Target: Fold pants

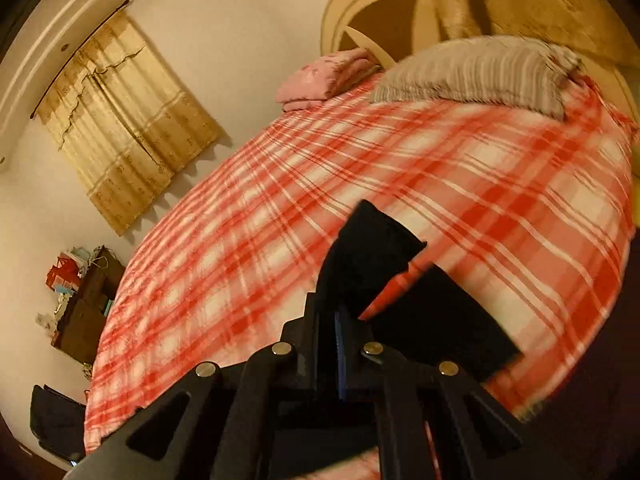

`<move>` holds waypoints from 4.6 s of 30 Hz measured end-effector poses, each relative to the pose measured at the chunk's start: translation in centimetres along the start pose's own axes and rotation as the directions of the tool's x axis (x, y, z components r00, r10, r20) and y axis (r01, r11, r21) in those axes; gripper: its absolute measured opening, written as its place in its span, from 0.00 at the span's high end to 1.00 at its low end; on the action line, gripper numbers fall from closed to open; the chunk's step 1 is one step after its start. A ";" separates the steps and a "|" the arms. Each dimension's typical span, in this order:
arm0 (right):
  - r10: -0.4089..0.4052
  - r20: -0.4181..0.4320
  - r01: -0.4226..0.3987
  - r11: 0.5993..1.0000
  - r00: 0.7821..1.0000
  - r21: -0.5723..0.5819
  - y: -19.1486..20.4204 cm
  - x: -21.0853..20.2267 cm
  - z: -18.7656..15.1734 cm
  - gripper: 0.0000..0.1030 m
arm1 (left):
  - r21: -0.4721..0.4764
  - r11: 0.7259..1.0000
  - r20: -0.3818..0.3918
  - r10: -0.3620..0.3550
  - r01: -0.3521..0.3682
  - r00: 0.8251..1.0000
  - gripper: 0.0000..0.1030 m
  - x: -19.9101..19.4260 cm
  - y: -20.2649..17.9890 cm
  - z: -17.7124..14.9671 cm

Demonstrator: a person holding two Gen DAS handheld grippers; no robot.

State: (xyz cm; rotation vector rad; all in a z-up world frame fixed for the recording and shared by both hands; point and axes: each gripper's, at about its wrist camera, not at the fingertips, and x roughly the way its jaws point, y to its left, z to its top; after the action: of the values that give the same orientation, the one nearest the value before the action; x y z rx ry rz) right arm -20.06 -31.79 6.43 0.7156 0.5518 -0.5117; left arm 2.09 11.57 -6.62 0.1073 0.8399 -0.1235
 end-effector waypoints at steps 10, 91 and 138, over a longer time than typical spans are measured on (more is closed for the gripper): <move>-0.014 -0.036 0.019 0.988 0.999 0.153 -5.2 0.8 -3.5 0.94 | 0.000 1.000 -0.011 0.016 -0.016 1.000 0.00 0.1 -0.2 0.2; 0.430 -0.263 -0.428 0.901 0.864 0.065 11.9 8.2 -17.5 0.98 | 0.040 0.998 0.017 0.037 -0.038 0.999 0.00 0.2 -0.4 0.1; 0.424 -0.377 -0.510 0.844 0.824 -0.165 21.2 7.6 -24.7 0.27 | -0.275 0.948 0.007 -0.166 0.162 0.986 0.48 -2.9 7.8 -3.6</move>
State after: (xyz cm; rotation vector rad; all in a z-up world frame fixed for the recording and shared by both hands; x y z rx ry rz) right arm -8.76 -2.13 -3.99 0.6576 0.7090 0.1535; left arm -1.24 19.98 -6.49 -0.2244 0.8737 -0.1611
